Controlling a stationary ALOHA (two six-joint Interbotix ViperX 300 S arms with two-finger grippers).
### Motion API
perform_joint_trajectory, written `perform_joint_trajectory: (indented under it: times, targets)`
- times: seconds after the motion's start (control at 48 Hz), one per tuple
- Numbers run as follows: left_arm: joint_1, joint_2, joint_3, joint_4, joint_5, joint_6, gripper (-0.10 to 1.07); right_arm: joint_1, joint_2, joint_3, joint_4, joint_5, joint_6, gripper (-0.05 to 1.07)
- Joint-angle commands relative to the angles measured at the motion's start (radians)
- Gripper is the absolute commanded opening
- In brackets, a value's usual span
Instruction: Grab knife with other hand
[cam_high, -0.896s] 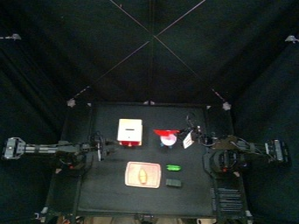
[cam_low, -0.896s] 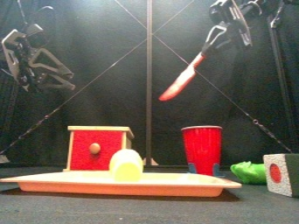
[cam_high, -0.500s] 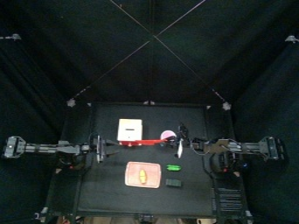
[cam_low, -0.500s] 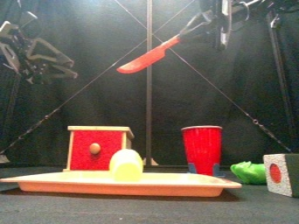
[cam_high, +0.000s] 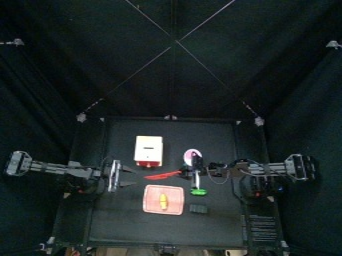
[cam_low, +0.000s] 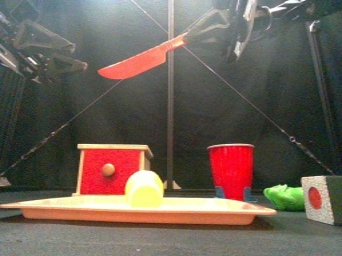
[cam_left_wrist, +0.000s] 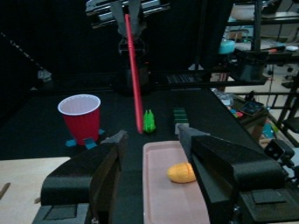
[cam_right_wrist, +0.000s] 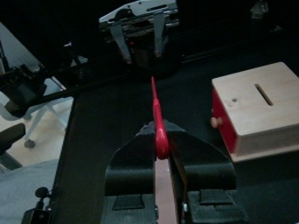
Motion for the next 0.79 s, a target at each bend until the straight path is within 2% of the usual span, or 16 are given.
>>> perform_joint_trajectory:
  times: [0.0, 0.25, 0.771]
  targets:
    - [-0.006, 0.032, -0.038, -0.015, -0.014, 0.0, 0.88, 0.005, -0.003, -0.044, -0.018, 0.011, 0.0, 0.32]
    - [-0.015, 0.11, -0.075, -0.032, -0.055, 0.0, 0.87, 0.006, 0.02, -0.069, -0.041, 0.012, 0.0, 0.32]
    - [-0.018, 0.249, -0.152, -0.034, -0.074, 0.003, 0.86, 0.0, 0.023, -0.084, -0.043, 0.012, 0.0, 0.32]
